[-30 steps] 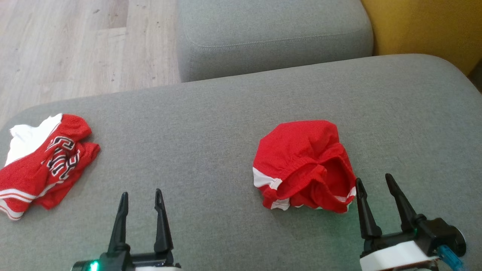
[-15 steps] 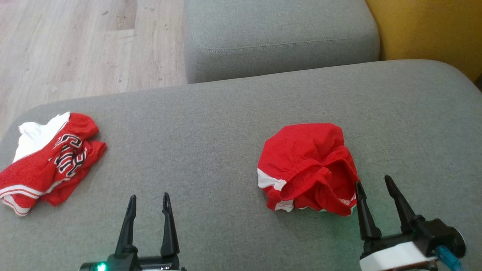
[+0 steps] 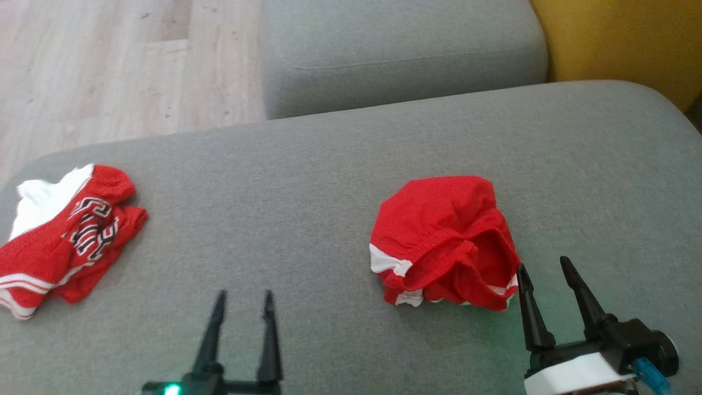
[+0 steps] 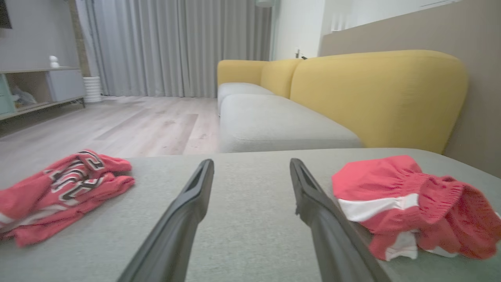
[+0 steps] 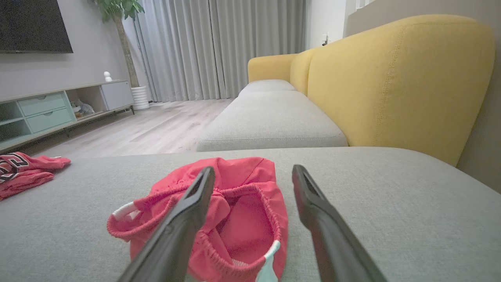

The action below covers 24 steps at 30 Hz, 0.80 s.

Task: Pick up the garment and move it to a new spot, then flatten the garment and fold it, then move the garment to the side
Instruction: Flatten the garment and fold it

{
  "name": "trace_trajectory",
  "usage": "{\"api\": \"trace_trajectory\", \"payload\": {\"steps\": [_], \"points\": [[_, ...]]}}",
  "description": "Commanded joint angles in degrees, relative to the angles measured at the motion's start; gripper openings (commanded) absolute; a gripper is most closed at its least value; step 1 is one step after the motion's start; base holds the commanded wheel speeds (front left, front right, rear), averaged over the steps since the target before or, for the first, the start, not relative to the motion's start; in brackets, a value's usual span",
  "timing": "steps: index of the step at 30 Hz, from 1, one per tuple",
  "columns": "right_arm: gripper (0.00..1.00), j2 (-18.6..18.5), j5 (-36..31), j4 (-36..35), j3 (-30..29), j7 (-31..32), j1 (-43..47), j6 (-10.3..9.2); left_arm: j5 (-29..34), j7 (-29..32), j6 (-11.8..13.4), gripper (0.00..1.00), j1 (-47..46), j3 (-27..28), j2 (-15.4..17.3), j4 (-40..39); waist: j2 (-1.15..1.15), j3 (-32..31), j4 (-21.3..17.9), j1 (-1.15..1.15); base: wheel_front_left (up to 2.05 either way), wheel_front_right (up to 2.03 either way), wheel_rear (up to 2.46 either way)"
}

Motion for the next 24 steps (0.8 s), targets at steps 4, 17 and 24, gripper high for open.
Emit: {"api": "trace_trajectory", "payload": {"steps": [4, 17, 24], "points": [[1.0, -0.28, -0.93, -1.78, 0.51, -0.14, -2.65, 0.39, 0.05, -0.54, -2.31, 1.0, -5.32, -2.45, -0.15, -1.13, 0.0, 1.25, -2.37, 0.0, 0.0, 0.0, 0.0], [1.0, -0.28, 2.16, -2.73, 1.89, -0.14, -5.75, 0.39, -0.3, 3.32, -11.66, 1.0, -25.5, -21.46, -0.15, 8.15, 0.0, 8.55, -15.53, 0.0, 0.0, 0.0, 0.0], [1.0, -0.28, 3.88, -2.24, 2.54, -0.14, -6.53, 0.39, -1.08, 13.41, -10.54, 1.0, -34.53, -28.93, -0.15, 14.29, 0.0, 11.93, -22.9, 0.0, 0.0, 0.0, 0.0]]}}
